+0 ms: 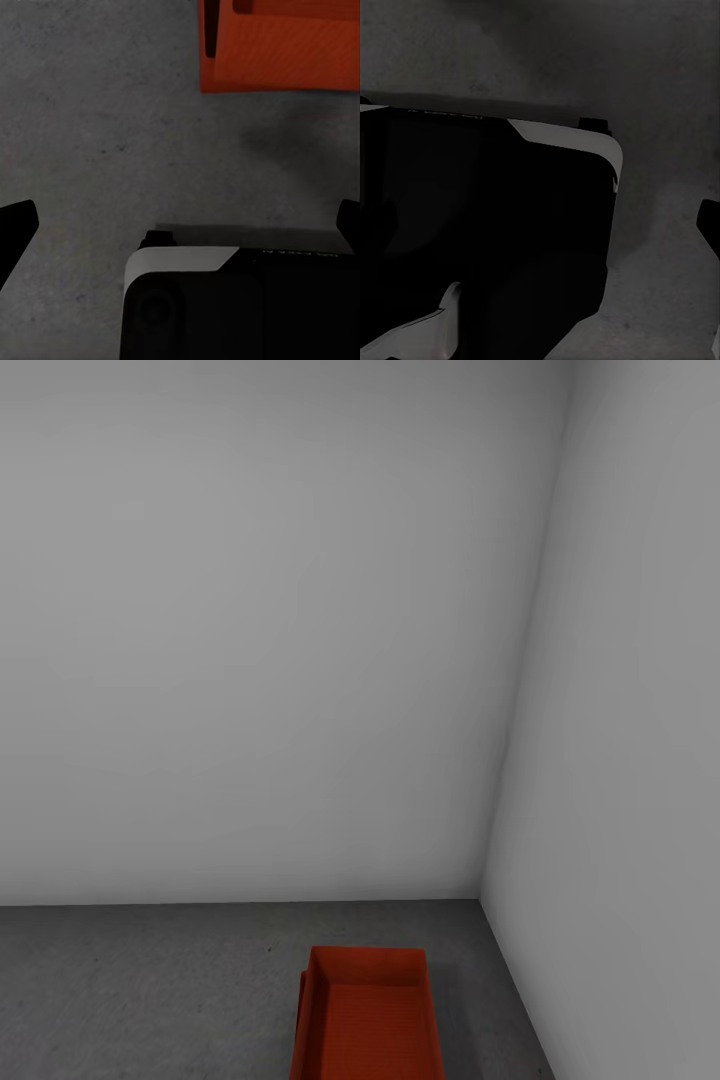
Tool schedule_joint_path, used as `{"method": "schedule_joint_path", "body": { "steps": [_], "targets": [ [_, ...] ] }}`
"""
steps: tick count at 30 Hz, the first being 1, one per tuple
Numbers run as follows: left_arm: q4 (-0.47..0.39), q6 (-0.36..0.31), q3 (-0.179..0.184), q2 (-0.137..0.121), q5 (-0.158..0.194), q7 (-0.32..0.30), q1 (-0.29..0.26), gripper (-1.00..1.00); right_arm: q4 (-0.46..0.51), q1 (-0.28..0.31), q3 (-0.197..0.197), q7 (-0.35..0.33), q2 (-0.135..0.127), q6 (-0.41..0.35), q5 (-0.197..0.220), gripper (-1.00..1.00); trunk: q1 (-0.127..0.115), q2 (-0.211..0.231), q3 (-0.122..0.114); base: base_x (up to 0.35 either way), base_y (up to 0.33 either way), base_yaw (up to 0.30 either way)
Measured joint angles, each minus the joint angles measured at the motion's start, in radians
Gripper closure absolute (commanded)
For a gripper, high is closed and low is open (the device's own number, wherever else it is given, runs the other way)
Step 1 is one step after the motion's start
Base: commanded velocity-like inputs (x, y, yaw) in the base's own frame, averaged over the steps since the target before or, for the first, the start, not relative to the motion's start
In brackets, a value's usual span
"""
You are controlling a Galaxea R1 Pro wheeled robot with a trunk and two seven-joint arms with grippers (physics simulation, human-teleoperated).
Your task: Move the two storage containers from the living room to the garage. In the garage, place one container on the floor and stack the other container on top of it (either order is fine).
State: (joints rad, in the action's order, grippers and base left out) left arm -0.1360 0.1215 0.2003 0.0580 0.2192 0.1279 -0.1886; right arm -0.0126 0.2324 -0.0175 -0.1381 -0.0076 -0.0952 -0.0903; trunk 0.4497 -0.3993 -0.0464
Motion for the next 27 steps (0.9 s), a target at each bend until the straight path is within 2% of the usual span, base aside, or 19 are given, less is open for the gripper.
{"method": "schedule_joint_path", "body": {
  "steps": [21, 27],
  "targets": [
    [0.002, -0.001, 0.000, -0.001, 0.000, 0.005, 0.000, -1.00, 0.000, 0.000, 0.000, 0.000, 0.000, 0.000, 0.000, -1.00, 0.000, 0.000, 0.000, 0.000, 0.000, 0.000],
    [0.020, -0.002, 0.000, -0.010, 0.000, 0.007, 0.000, -1.00, 0.000, 0.000, 0.000, 0.000, 0.000, 0.000, 0.000, -1.00, 0.000, 0.000, 0.000, 0.000, 0.000, 0.000]
  ]
}}
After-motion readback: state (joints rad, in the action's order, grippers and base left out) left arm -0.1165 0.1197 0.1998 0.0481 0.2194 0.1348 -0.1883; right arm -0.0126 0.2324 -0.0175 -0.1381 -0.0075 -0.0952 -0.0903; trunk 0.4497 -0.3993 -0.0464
